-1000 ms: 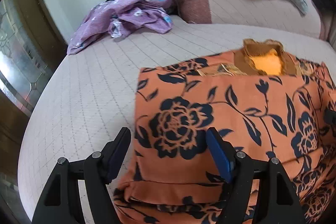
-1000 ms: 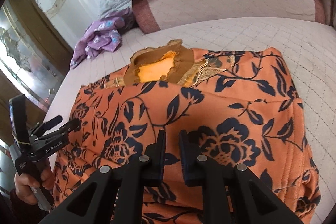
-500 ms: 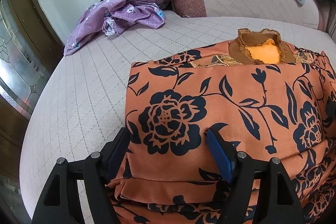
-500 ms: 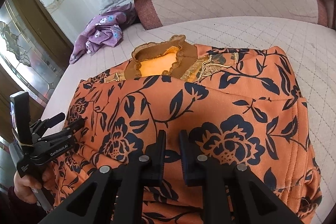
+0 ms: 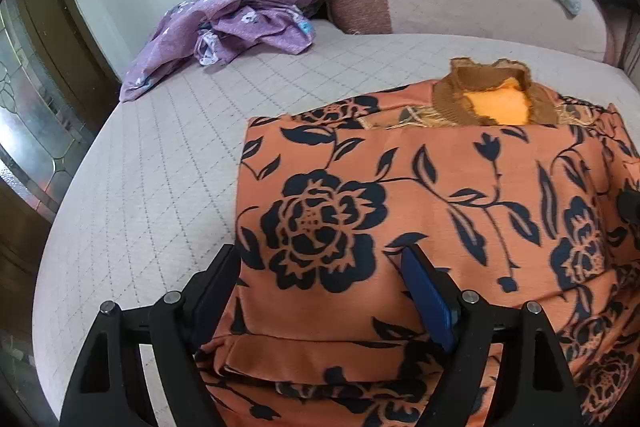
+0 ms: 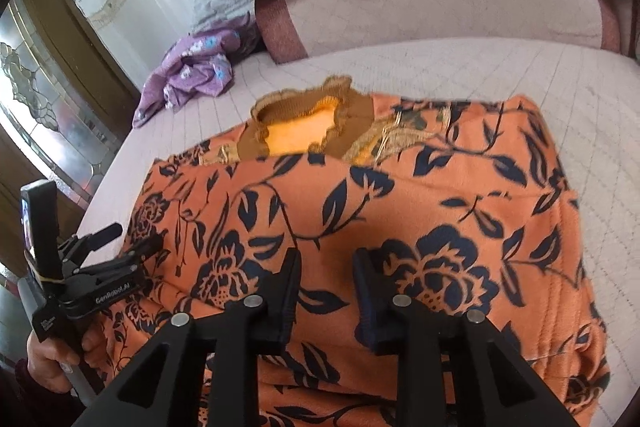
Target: Fold small clothes
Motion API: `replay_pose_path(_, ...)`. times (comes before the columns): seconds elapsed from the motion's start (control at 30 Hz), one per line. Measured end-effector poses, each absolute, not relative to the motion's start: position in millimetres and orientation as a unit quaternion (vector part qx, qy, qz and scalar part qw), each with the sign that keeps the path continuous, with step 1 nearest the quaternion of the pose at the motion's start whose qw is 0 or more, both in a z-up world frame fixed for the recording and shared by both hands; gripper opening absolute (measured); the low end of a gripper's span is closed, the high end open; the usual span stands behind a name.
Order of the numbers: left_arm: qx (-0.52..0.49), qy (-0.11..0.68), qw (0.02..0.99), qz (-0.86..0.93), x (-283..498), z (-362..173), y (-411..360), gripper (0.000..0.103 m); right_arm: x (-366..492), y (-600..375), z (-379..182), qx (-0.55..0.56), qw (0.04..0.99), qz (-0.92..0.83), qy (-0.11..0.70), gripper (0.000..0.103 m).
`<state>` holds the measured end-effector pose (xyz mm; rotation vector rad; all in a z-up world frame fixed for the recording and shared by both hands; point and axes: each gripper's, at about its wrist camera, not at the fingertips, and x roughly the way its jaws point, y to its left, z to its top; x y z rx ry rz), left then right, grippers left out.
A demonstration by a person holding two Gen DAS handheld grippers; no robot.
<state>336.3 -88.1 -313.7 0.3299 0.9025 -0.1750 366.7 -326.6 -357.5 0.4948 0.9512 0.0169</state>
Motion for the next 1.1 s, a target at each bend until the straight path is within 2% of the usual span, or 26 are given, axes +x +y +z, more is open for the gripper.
replay_pose_path(0.3,0.169,0.434,0.88,-0.094,331.6,-320.7,-97.2,0.083,371.9,-334.2,-372.0,0.243,0.842,-0.012,0.481,0.03)
replay_pose_path(0.63,0.167,0.435,0.88,-0.095,332.4,-320.9,-96.9,0.084,368.1,-337.2,-366.1,0.245,0.85,-0.021,0.466,0.03)
replay_pose_path(0.77,0.164,0.434,0.881,-0.088,334.0,-322.0,-96.1,0.089,370.4,-337.5,-373.4,0.248,0.84,-0.022,0.482,0.03)
replay_pose_path(1.1,0.16,0.435,0.882,-0.087,334.4,-318.4,-94.5,0.089,366.6,-339.6,-361.5,0.248,0.853,-0.026,0.458,0.03)
